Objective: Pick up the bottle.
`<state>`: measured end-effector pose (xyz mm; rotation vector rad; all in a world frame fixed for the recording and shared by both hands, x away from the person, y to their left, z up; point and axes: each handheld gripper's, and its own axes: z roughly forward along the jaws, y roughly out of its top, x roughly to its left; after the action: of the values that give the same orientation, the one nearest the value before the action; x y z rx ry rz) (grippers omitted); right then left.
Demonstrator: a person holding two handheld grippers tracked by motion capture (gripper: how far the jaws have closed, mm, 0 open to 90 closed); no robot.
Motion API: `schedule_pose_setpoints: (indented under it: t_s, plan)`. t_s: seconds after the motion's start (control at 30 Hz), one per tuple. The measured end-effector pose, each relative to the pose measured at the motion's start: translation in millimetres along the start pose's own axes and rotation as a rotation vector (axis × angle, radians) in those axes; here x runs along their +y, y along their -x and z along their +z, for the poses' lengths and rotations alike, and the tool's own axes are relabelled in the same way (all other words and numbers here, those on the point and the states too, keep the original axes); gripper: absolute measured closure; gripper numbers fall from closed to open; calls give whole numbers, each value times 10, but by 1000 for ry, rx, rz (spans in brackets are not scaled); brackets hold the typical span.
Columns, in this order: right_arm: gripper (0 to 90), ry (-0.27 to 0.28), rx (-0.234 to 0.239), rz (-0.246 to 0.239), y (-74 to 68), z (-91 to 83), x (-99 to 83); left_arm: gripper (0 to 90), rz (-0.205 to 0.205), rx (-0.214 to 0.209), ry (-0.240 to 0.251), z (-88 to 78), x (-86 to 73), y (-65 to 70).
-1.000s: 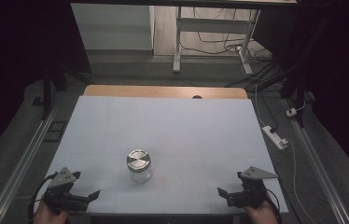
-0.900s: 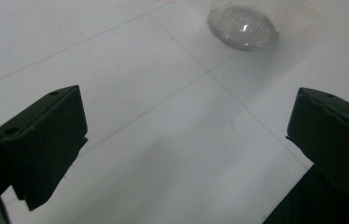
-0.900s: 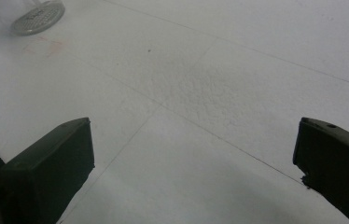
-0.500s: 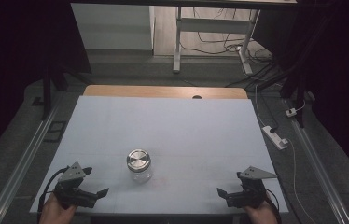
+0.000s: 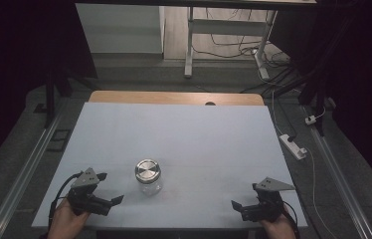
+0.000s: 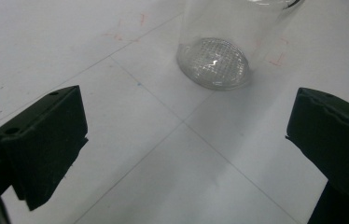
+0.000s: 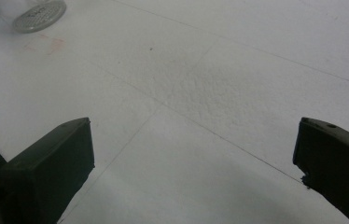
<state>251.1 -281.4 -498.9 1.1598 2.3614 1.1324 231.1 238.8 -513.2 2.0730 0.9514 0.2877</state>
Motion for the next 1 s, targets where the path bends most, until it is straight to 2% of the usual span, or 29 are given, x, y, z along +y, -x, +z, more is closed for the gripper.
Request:
schedule_pose_setpoints:
  t_s: [0.17,0.33,0.47,0.6,1.0]
  plan:
    - [0,-1,1,3,3,1,0,0,17,-5,-8,72,91,5]
    - [0,-1,2,4,3,1,0,0,24,-36,-15,164,180,4]
    - [0,-2,1,3,3,2,0,0,37,-41,-28,252,236,16]
    - [0,-2,1,2,2,2,1,0,52,-50,-22,320,290,27]
    - [0,-5,2,1,1,5,1,0,110,-128,-30,600,435,43]
